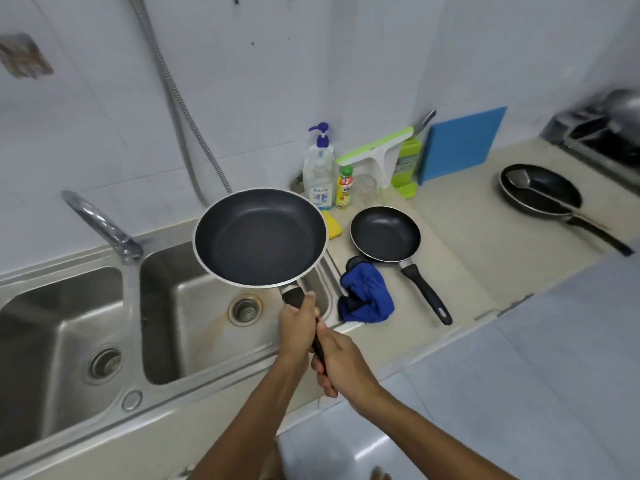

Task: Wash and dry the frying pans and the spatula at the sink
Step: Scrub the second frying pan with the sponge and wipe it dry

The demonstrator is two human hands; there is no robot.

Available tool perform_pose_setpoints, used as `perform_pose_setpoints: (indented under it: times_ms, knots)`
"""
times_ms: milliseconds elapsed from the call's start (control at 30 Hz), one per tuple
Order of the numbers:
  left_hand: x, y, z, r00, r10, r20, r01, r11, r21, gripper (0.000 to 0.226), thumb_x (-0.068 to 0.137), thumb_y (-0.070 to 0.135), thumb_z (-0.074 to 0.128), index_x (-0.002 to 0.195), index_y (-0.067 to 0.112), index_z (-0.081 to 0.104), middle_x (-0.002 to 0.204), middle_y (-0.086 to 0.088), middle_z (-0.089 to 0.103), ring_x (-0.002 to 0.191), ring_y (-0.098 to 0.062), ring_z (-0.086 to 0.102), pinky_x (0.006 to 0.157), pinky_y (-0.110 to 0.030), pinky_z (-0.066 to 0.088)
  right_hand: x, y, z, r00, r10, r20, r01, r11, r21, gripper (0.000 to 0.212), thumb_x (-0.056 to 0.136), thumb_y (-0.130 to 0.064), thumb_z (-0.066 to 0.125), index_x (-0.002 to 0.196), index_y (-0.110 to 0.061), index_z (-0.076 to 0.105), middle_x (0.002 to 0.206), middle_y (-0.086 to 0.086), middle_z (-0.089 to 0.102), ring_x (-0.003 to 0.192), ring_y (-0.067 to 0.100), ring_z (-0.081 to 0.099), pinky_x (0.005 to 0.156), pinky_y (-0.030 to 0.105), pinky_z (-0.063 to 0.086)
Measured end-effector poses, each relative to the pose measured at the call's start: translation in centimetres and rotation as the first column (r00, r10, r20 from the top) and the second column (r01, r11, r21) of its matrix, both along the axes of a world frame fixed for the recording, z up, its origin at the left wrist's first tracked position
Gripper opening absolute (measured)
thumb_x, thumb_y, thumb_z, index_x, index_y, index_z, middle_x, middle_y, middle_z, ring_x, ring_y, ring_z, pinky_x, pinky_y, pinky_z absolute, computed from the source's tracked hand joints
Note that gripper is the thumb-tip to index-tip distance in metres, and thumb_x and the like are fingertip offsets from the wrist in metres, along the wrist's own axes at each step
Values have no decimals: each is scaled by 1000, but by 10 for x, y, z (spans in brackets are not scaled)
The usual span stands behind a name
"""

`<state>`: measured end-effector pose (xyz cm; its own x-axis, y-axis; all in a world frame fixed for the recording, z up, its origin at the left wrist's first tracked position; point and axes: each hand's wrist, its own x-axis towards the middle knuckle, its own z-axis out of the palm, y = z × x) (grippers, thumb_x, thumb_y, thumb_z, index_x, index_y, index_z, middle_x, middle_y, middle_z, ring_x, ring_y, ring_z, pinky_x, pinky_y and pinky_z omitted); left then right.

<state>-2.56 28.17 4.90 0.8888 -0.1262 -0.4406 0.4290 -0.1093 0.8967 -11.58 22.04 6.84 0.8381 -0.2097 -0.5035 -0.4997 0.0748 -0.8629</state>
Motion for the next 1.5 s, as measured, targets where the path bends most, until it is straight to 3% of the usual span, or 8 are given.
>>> perform_pose_setpoints:
  times_ms: [200,400,633,767,900,1133,1367,1500]
  knots:
    - [-41,-133,19,997,-80,15,81,996,-49,45,96,30,60,54,16,51,51,-2,50,49,-17,47,53,-29,39,-46,-125,22,996,-75,48,80,991,-104,53,102,-57,31,72,-19,51,59,2,49,45,15,41,42,25,33]
    - [-80,-268,26,977,-213,15,214,972,-97,46,96,22,57,52,14,51,47,2,49,43,-12,45,48,-23,36,-94,-244,29,978,-199,63,208,959,-191,56,102,-59,30,75,-17,55,60,4,51,46,16,42,42,24,32]
    - [-97,-402,3,931,-358,-75,346,928,-138,27,89,10,55,62,10,52,54,-2,51,47,-14,46,44,-22,39,-115,-363,7,942,-336,26,329,900,-286,56,102,-60,31,75,-17,55,60,2,53,49,16,42,45,25,33]
    - [-86,-472,-23,910,-394,-131,382,918,-112,25,88,12,56,64,11,53,58,-3,53,52,-15,49,49,-26,42,-104,-433,-22,932,-361,-18,341,894,-289,57,101,-61,32,75,-16,57,60,3,55,50,19,43,46,26,33]
    - [-64,-536,-56,897,-394,-202,386,919,-81,23,88,15,57,66,9,53,60,-6,54,54,-19,51,48,-27,42,-83,-497,-53,926,-371,-70,340,900,-273,59,99,-63,33,74,-15,56,59,3,53,48,16,41,45,25,30]
    - [-35,-609,-103,889,-362,-280,374,927,-11,39,96,33,65,65,11,57,60,-4,58,53,-13,57,60,-29,51,-57,-574,-99,946,-313,-84,267,901,-343,57,104,-52,30,71,-13,57,55,-3,53,47,6,46,51,25,35]
    - [-36,-642,-132,899,-294,-325,312,950,3,43,95,37,68,60,14,58,57,-3,61,56,-16,59,67,-34,54,-60,-616,-138,960,-255,-113,214,934,-287,52,106,-43,34,74,-14,61,58,0,57,55,13,50,54,28,38]
    - [-44,-649,-136,925,-214,-315,233,972,26,44,97,32,68,59,12,58,54,-3,60,52,-16,58,60,-29,53,-65,-632,-148,980,-151,-126,109,949,-294,50,106,-44,32,75,-18,62,61,3,60,56,14,55,54,28,41]
